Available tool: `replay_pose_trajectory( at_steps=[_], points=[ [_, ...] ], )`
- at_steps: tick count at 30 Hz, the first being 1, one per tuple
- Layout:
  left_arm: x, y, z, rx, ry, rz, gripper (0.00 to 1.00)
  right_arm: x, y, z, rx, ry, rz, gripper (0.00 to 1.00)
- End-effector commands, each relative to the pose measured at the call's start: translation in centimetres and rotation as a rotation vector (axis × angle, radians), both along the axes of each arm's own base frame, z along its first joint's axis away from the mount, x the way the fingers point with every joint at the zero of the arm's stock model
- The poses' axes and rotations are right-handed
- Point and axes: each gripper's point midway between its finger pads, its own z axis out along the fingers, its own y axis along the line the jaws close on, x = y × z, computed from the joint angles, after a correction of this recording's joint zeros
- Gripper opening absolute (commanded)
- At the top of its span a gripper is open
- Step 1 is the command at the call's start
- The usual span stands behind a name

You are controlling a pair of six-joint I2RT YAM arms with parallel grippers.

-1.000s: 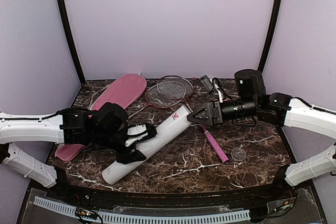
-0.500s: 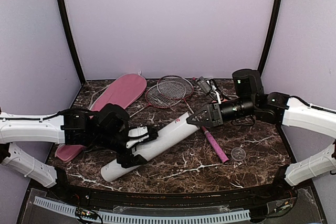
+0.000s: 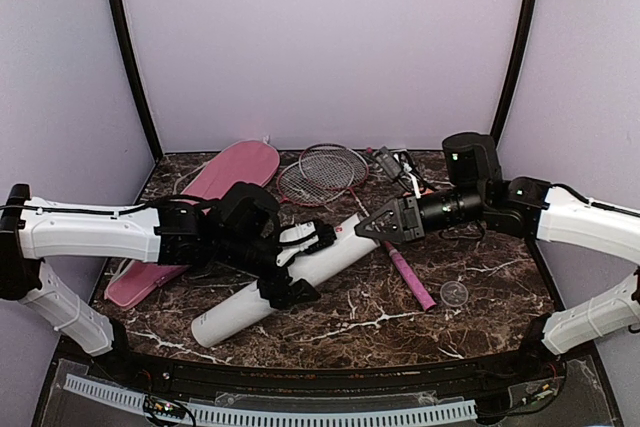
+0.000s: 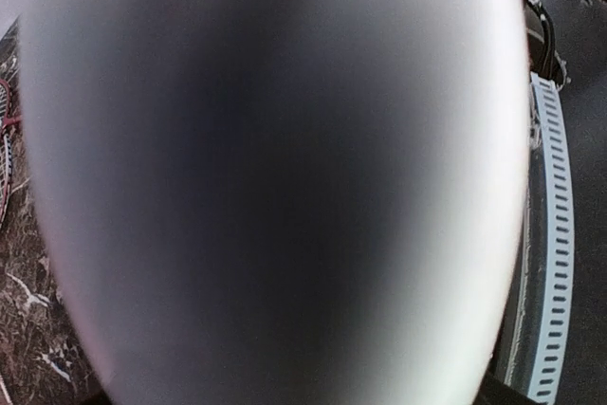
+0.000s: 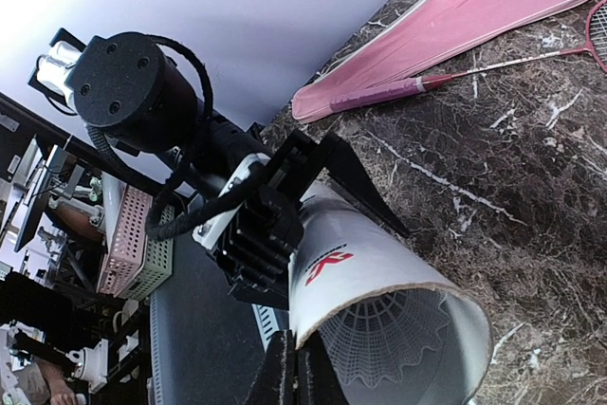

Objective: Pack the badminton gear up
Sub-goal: Pass from the left arm to the right, then pass from the right arm to the left, then pick up the tube cap at the center of the board.

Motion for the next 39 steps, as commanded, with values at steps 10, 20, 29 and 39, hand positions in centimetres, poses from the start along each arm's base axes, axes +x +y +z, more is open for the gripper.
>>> replay_pose_trajectory(
  at_steps=[10,20,29,39],
  points=[
    [-0.3,-1.0,1.7,-0.067,-0.001,-0.022,0.55,0.8,-0.4,0.4,-0.002,-0.057,-0.057,0.35],
    [0.6,3.6,-0.5,0.054,-0.025,0.057,0.54,3.9,-6.8,-2.1,-0.235,-0.05,-0.421,0.73],
    [1.5,5.8,-0.6,0.059,-0.099,0.117,0.55,4.4,-17.0,-11.5,-0.565,0.122,-0.866,0.65],
    [1.3,5.8,-0.3,0.066,-0.096,0.107,0.55,3.3,-24.8,-20.7,-0.706,0.348,-1.159,0.53]
  ],
)
